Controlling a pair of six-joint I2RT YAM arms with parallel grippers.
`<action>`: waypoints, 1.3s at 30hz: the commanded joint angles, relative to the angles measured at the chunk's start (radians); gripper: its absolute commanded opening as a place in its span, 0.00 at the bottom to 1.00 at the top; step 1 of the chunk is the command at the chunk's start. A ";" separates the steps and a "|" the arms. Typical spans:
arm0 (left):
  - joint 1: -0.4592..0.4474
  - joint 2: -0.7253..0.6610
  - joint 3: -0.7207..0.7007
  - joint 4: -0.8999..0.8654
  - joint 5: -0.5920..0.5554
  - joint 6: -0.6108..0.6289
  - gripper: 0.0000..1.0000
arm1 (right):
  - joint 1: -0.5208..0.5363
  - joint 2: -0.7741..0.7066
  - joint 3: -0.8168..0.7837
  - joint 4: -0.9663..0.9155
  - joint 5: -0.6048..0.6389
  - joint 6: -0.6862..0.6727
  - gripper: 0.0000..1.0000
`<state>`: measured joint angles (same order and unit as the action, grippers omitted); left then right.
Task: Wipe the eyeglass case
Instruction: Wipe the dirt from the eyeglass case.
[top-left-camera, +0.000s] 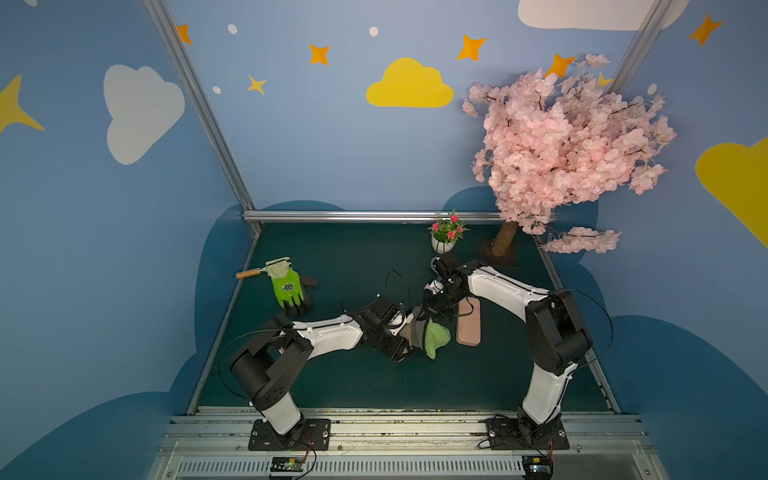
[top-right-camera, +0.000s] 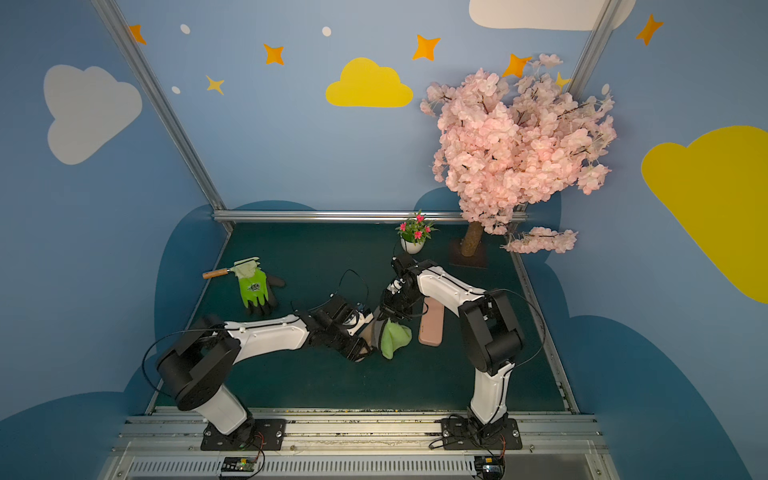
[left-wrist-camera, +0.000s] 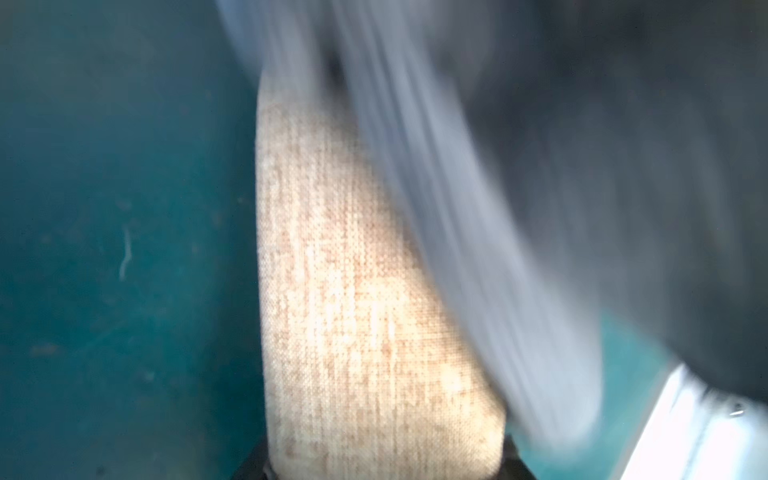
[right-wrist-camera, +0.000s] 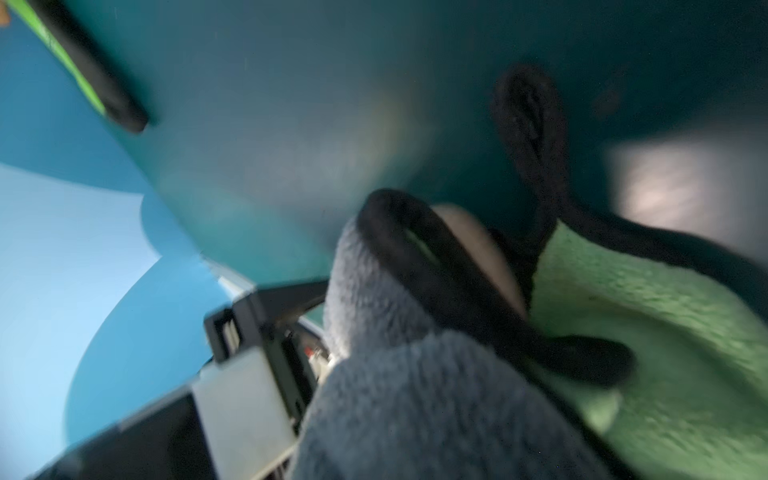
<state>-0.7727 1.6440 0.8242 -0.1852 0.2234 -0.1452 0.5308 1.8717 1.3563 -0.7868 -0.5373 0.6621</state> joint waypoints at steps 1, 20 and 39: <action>-0.020 -0.055 -0.020 -0.067 -0.112 0.064 0.24 | -0.032 -0.017 0.007 -0.079 0.073 -0.071 0.00; -0.086 -0.185 -0.133 0.086 -0.228 0.154 0.22 | 0.050 0.099 0.082 0.221 -0.162 0.202 0.00; -0.071 -0.175 -0.130 0.002 -0.506 0.022 0.03 | 0.031 -0.109 -0.283 0.010 -0.172 0.022 0.00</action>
<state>-0.8600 1.5043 0.6910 -0.2012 -0.2073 -0.0738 0.5812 1.7809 1.0931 -0.6090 -0.7231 0.7567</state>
